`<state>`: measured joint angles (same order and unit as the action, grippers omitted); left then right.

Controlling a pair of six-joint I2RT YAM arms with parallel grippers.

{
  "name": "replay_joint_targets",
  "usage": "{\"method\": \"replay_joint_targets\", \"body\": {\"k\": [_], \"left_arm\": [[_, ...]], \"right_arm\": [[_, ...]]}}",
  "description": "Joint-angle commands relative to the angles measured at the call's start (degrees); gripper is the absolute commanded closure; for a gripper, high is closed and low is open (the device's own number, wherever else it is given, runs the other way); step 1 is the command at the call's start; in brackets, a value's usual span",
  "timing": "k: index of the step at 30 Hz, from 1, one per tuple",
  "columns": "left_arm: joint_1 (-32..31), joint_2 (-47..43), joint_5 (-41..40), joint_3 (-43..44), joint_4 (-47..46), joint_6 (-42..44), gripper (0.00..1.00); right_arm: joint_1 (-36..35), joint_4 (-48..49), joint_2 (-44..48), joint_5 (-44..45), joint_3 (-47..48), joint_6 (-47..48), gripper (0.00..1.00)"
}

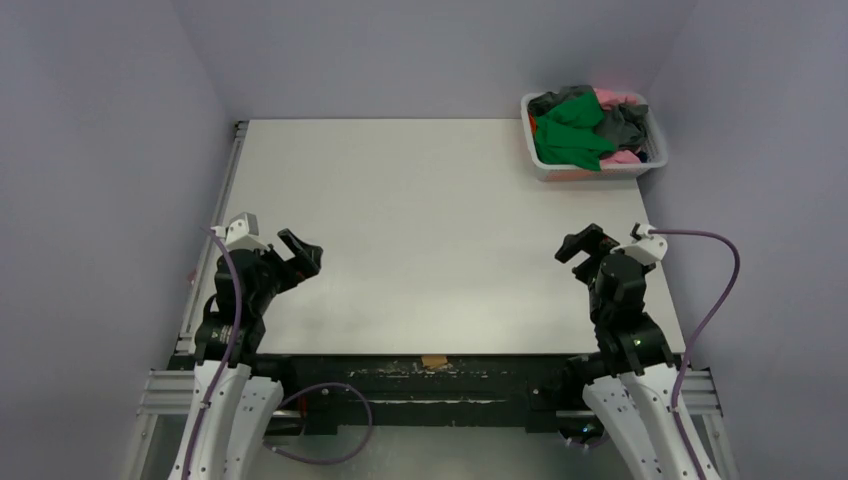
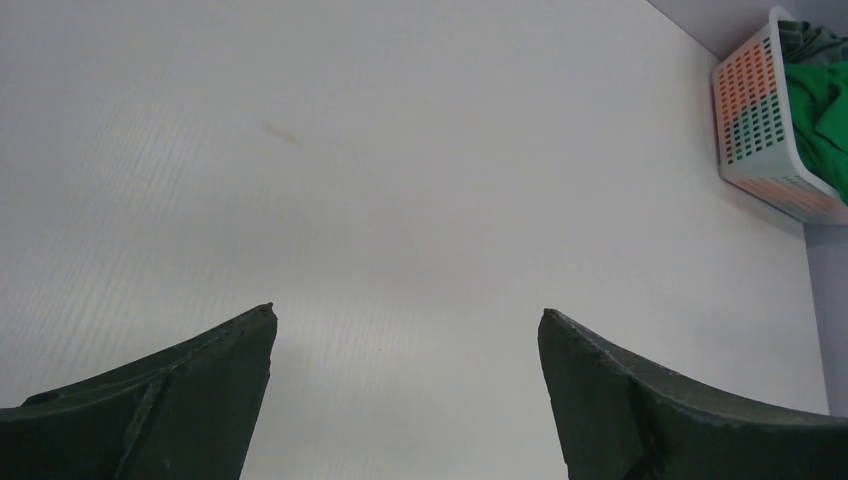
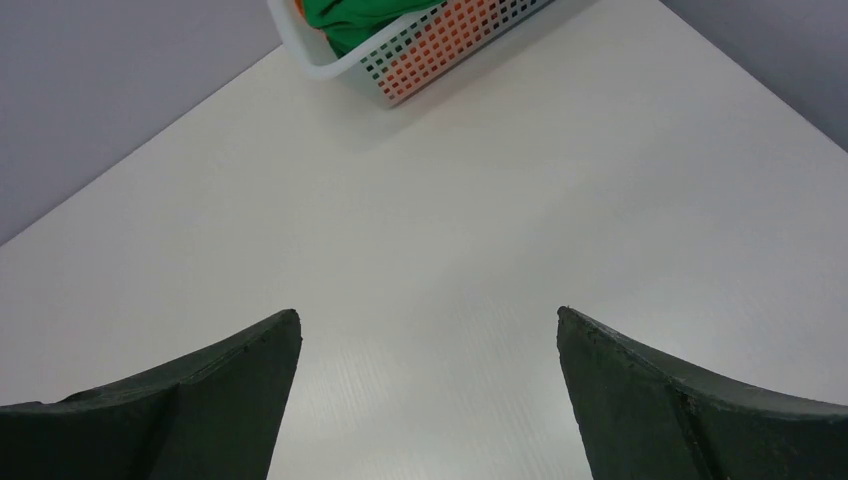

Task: Fold and stack the t-shirts
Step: Grab crumpled tshirt from bin with the right arm

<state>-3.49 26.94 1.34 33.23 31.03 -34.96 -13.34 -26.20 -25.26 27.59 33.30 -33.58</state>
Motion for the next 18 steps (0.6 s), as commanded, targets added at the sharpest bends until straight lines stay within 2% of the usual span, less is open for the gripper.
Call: {"method": "replay_joint_targets", "body": {"k": [1,3,6,9,14,18], "left_arm": [[0.15,-0.16,1.44,0.56,-1.28,-0.38,0.00],[0.15,-0.56,2.18,0.64,-1.75,-0.10,0.00],[0.12,-0.62,4.59,0.61,-2.95,0.23,0.00],[0.15,0.17,7.40,1.00,-4.72,0.45,0.00],[0.15,2.75,6.67,2.26,-6.33,0.37,0.00],[0.15,5.13,4.92,3.29,-6.54,0.98,0.00]], "right_arm": [[-0.10,1.84,-0.63,1.47,2.41,-1.26,0.01],[-0.10,4.36,-2.53,-0.38,3.41,1.86,0.01],[-0.10,0.79,-9.59,-0.59,8.65,-1.36,0.01],[-0.08,1.13,-16.39,0.32,13.11,-0.32,0.01],[0.26,5.26,-27.98,6.17,22.46,2.75,0.01],[1.50,8.02,-39.27,5.38,30.73,6.93,0.01]]}}
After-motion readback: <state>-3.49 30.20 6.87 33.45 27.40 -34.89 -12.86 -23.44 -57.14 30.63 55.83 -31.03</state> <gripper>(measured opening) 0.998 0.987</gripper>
